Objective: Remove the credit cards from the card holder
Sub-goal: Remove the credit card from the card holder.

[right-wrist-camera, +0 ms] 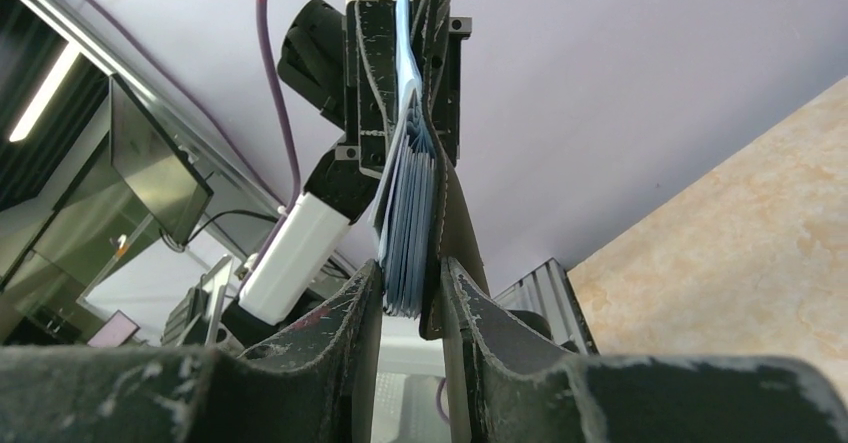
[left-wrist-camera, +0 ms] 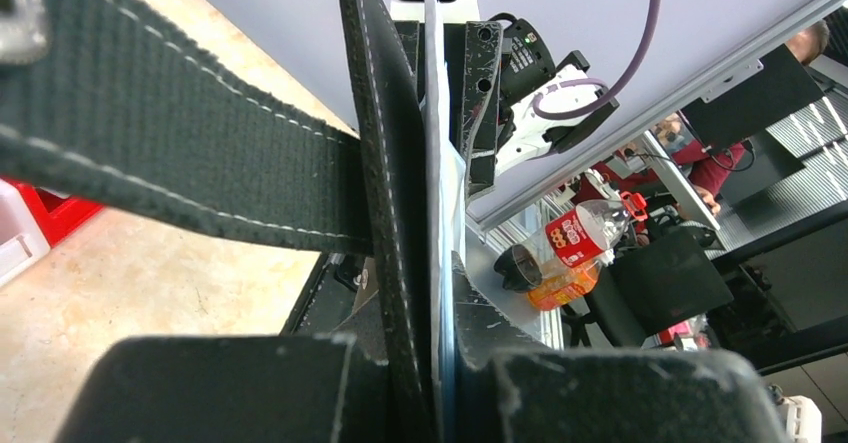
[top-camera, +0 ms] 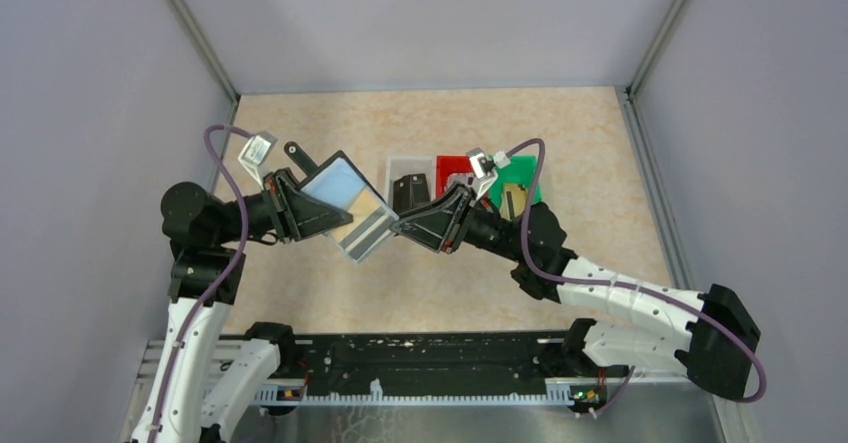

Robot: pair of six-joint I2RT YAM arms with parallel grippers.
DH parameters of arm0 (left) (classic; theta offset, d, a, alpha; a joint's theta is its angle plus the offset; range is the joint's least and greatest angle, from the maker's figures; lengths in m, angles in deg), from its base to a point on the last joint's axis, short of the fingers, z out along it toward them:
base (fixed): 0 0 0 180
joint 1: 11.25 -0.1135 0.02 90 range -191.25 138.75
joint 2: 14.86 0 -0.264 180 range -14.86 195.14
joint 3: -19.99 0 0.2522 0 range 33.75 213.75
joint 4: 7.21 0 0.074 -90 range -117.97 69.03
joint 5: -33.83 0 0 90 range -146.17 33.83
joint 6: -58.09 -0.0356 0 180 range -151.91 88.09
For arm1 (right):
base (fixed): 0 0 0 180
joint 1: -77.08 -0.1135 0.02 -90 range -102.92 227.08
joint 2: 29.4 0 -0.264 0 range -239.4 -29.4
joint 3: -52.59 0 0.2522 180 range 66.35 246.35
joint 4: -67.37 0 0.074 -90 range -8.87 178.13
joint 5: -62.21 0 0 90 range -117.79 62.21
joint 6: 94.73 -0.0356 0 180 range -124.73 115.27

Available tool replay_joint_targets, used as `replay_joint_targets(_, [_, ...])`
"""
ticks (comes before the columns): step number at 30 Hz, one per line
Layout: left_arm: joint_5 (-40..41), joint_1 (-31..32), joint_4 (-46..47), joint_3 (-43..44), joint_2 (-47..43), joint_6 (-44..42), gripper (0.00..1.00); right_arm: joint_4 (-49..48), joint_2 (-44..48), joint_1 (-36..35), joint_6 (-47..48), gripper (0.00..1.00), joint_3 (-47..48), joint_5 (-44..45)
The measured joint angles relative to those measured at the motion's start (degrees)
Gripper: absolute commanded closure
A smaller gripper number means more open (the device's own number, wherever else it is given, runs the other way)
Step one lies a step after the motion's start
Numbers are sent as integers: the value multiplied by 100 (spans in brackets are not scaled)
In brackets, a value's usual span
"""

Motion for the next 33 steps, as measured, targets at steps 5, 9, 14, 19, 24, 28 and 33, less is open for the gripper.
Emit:
replay_joint_targets(5, [11, -31, 17, -2, -20, -109, 100, 13, -103, 0, -61, 74, 57, 146])
replay_joint_targets(9, [46, -55, 7, -2, -74, -321, 100, -7, -227, 7, -164, 73, 140, 199])
replay_joint_targets(14, [105, -76, -74, -2, -120, -597, 100, -308, -507, 39, -431, 68, 203, 177])
replay_joint_targets(19, [170, -94, -190, 11, -149, -874, 100, -520, -664, 63, -581, 61, 236, 83])
replay_joint_targets(24, [173, -83, -448, 87, -153, -1233, 100, -728, -837, 74, -706, 52, 236, -149])
replay_joint_targets(28, [136, -57, -654, 98, -153, -1377, 82, -778, -964, 74, -754, 57, 236, -273])
replay_joint_targets(33, [118, -55, -719, 101, -151, -1421, 69, -636, -966, 70, -730, 75, 236, -229])
